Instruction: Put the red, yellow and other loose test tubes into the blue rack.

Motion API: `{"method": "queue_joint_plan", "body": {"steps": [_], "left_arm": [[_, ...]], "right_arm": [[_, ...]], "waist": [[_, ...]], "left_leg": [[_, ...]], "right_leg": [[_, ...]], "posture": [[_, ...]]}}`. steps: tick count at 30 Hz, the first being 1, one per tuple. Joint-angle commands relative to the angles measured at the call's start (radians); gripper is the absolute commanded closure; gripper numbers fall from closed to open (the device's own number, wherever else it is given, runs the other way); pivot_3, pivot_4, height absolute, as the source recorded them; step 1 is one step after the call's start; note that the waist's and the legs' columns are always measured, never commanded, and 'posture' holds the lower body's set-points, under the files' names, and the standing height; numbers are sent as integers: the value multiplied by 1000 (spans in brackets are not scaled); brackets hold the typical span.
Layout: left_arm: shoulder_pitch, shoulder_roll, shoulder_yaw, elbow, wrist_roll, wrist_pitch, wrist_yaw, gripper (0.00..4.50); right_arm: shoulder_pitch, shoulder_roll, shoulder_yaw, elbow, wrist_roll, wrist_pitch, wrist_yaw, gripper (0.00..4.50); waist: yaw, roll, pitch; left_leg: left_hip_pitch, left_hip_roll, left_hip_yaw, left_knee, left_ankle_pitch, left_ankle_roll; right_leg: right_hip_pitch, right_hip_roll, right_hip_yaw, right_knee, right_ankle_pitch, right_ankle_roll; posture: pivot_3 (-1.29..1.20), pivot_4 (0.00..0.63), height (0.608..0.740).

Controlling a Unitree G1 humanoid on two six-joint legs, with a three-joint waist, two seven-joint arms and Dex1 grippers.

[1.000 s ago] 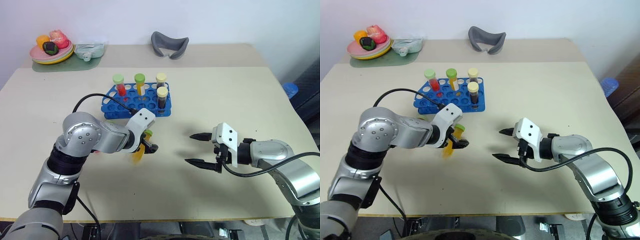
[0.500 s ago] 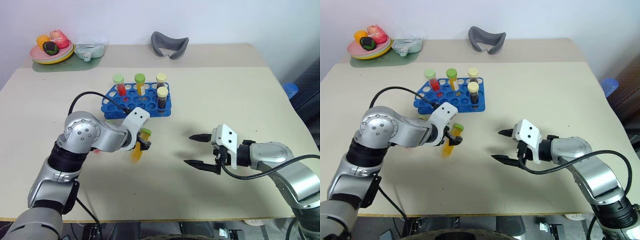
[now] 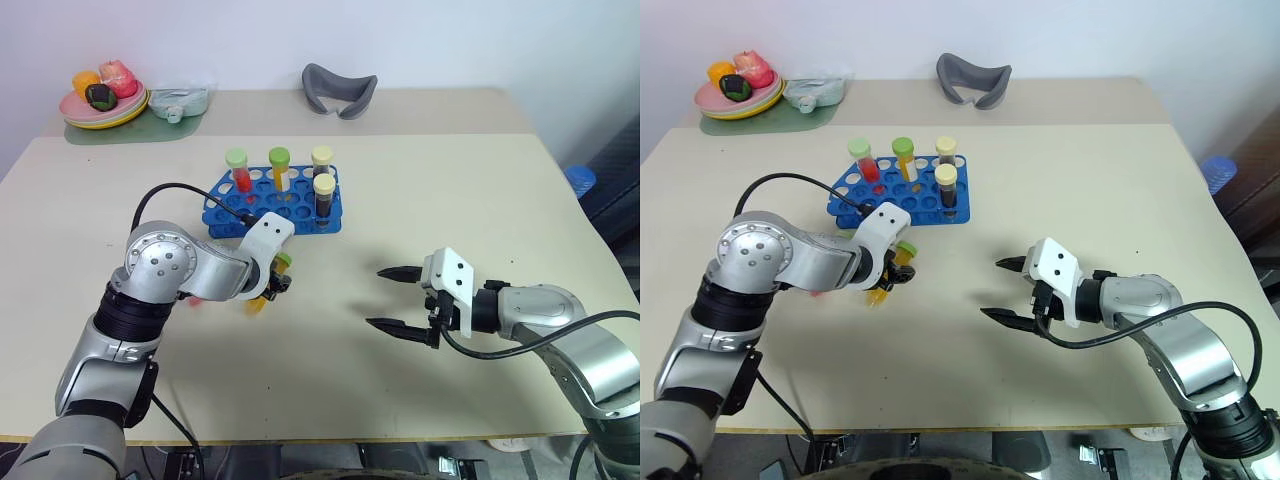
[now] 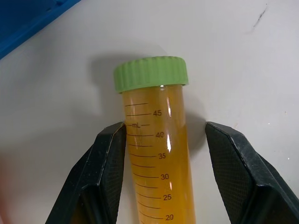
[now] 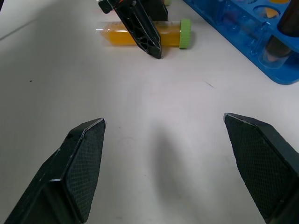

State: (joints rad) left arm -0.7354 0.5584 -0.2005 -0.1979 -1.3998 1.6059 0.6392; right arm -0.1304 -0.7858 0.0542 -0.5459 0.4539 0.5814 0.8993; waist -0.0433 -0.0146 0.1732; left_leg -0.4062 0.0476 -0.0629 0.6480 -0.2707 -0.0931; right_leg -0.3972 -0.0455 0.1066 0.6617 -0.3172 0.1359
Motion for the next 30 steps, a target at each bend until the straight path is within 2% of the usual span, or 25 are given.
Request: {"method": "queue_joint_plan", "body": {"steps": [1,3,12,15,21,26,30], "left_arm": [[6,15,13,1,18,9,4,2332],[5,17,12,-2,24,9,7,3056],[-4,29,9,-6,34,9,-2,3056],[-8,36,3,-11,40,9,-3,3573],[-12,61,9,-13,56,9,-16,3621],[26,202,26,-129,141,-7,-177,3621],[98,324,6,-226,325,-205,-418,3621]], "right_arm": [[-17,6,-1,-30,8,-12,-1,348],[-19,7,1,-29,6,-13,-1,348],[-28,11,7,-20,1,-17,-6,348],[-30,11,9,-19,0,-16,-9,348],[-30,13,10,-21,0,-16,-15,348],[-37,18,13,-15,-2,-17,-14,348],[-44,23,19,-2,-9,-22,-9,348]], "waist": [[0,0,0],[0,0,0],[0,0,0],[0,0,0],[-1,0,0],[-2,0,0],[2,0,0]], "left_leg": [[0,0,0,0,0,0],[0,0,0,0,0,0],[0,0,0,0,0,-1],[0,0,0,0,0,-1],[0,0,0,0,0,-1],[0,0,0,0,1,-2],[0,0,0,0,2,-4]], "right_leg": [[0,0,0,0,0,0],[0,0,0,0,0,0],[0,0,0,0,0,0],[0,0,0,0,0,0],[0,0,0,0,0,0],[-1,0,0,1,0,0],[-1,0,0,0,0,0]], "posture": [[0,150,740],[0,150,740],[0,150,740],[0,150,740],[0,150,740],[0,150,740],[0,150,740]]}}
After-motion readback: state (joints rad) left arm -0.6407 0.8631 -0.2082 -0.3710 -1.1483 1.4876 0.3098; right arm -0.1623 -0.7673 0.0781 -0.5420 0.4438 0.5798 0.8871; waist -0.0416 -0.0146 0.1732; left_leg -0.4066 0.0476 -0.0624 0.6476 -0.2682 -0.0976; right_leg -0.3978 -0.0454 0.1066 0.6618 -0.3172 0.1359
